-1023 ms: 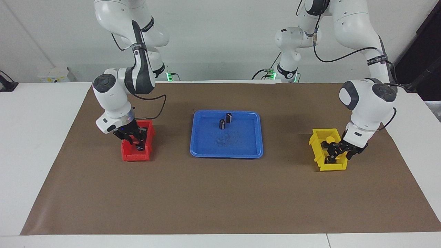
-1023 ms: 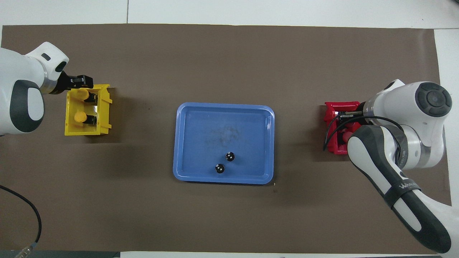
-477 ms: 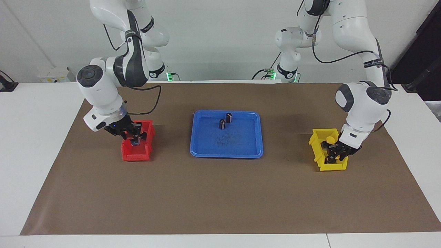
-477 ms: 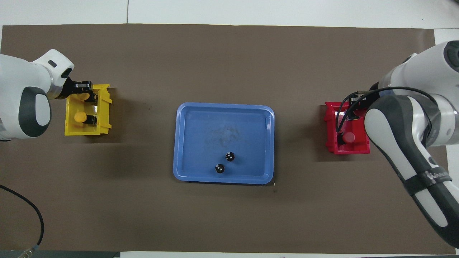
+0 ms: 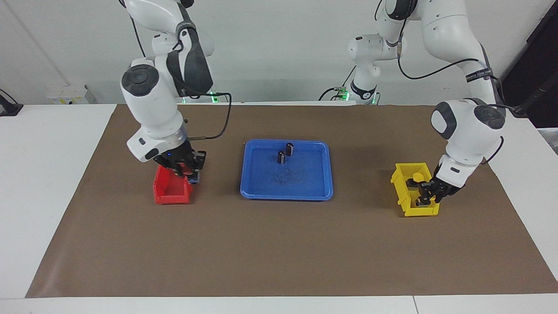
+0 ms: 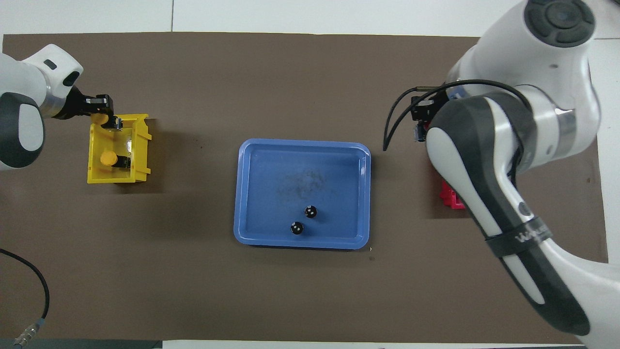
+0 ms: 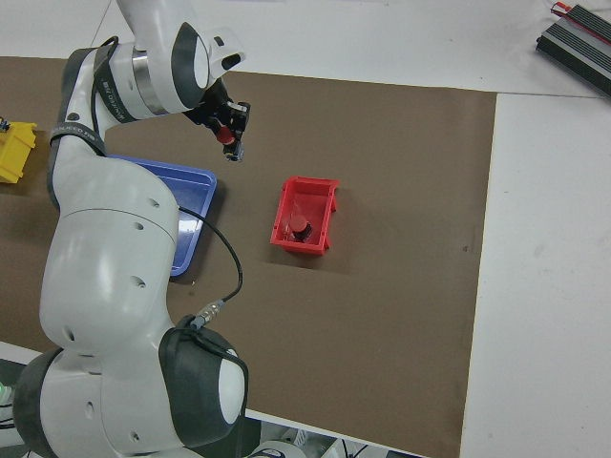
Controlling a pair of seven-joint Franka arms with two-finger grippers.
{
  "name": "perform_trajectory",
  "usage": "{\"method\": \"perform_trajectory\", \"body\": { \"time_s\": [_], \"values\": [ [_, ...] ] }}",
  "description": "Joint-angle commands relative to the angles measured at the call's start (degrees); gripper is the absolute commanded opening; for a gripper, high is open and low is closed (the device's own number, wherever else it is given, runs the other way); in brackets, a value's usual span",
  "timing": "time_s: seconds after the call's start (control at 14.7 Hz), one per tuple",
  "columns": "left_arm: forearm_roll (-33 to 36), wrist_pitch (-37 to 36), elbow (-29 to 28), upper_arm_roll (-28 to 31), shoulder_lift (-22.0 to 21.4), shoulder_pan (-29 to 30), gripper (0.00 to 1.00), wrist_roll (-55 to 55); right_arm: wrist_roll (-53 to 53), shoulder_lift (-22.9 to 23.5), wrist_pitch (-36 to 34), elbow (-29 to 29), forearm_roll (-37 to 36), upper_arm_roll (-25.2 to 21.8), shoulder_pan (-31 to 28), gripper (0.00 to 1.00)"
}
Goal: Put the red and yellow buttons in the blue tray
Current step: 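Lift both buttons and carry them toward the blue tray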
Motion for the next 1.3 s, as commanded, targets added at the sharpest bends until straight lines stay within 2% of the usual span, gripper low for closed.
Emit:
{"method": "perform_trajectory", "body": {
  "time_s": [0.0, 0.14, 0.27, 0.55, 0.75, 0.89, 1.09, 1.16, 1.23],
  "values": [
    [0.88, -5.90, 5.42, -0.18, 0.76, 0.49, 0.02, 0.58, 7.90, 3.09, 2.42, 1.76, -1.08, -0.07, 6.05, 0.29],
    [1.23, -14.39, 11.65, -0.18, 1.19, -0.03, 0.02, 0.49, 14.92, 7.04, 4.44, 2.03, -4.93, 0.01, 10.90, 0.29],
    [1.05, -20.13, 15.62, -0.36, 1.28, -1.34, 0.02, -1.43, 18.46, 8.37, 8.65, -0.24, -5.57, 0.01, 13.19, 0.29],
    [1.23, -19.54, 15.20, -0.36, 0.93, -9.25, 0.02, -13.63, 21.81, 8.91, 10.42, -2.44, -5.31, 0.10, 16.19, 0.30],
    [0.70, -17.71, 12.93, -0.54, 0.23, -13.38, 0.02, -19.35, 22.78, 7.15, 17.27, -9.55, -5.04, 0.19, 17.25, 0.32],
    [0.70, -16.03, 10.03, -0.54, -1.17, -16.02, 0.02, -22.87, 22.78, 6.36, 18.60, -11.67, -5.04, 0.19, 17.42, 0.34],
    [0.61, -15.50, 9.14, -0.71, -1.62, -17.52, 0.02, -24.82, 22.69, 6.18, 16.24, -11.07, -5.13, 0.10, 17.25, 0.71],
    [0.61, -14.63, 8.00, -0.71, -1.97, -18.83, 0.02, -26.13, 22.69, 5.92, 14.84, -9.85, -5.21, 0.10, 16.81, 0.80],
    [0.61, -12.35, 6.16, -0.71, -2.49, -20.23, 0.02, -28.40, 22.25, 4.61, 13.43, -9.49, -5.48, -0.07, 16.20, 0.80]
  ]
}}
